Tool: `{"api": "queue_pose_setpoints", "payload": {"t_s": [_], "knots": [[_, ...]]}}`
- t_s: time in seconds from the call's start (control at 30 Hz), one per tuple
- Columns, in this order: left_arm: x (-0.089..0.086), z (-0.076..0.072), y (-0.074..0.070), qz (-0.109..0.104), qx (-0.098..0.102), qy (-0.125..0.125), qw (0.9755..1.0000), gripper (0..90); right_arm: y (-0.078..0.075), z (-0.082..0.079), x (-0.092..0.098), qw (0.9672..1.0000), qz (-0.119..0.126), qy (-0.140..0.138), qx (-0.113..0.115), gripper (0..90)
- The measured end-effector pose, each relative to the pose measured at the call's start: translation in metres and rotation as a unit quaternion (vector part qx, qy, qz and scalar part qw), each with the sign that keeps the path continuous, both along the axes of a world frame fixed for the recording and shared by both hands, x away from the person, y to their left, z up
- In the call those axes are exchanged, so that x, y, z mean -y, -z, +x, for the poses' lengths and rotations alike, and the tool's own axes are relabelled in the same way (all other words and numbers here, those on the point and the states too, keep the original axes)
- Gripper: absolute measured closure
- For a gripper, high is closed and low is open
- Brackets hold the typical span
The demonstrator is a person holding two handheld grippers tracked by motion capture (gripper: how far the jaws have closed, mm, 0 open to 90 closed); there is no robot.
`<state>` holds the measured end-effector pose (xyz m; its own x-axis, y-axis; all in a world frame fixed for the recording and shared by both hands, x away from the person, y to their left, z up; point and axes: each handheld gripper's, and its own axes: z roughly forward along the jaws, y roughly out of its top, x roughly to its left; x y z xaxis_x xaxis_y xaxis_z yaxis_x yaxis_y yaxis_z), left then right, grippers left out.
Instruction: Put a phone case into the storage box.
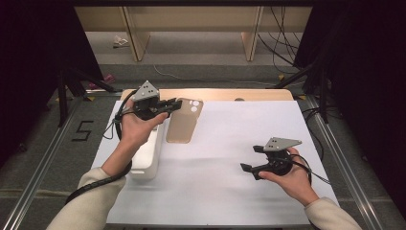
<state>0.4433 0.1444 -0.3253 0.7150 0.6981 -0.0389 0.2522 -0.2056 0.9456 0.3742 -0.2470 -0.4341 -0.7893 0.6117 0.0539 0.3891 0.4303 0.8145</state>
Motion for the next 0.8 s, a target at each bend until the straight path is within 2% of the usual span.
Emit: {"api": "queue_pose_setpoints", "payload": {"t_s": [0.8], "knots": [[-0.021,0.007,-0.008,-0.015,0.010,-0.017,0.9997,80.9,0.000,0.000,0.000,1.0000,0.007,0.000,-0.001,16.0]]}}
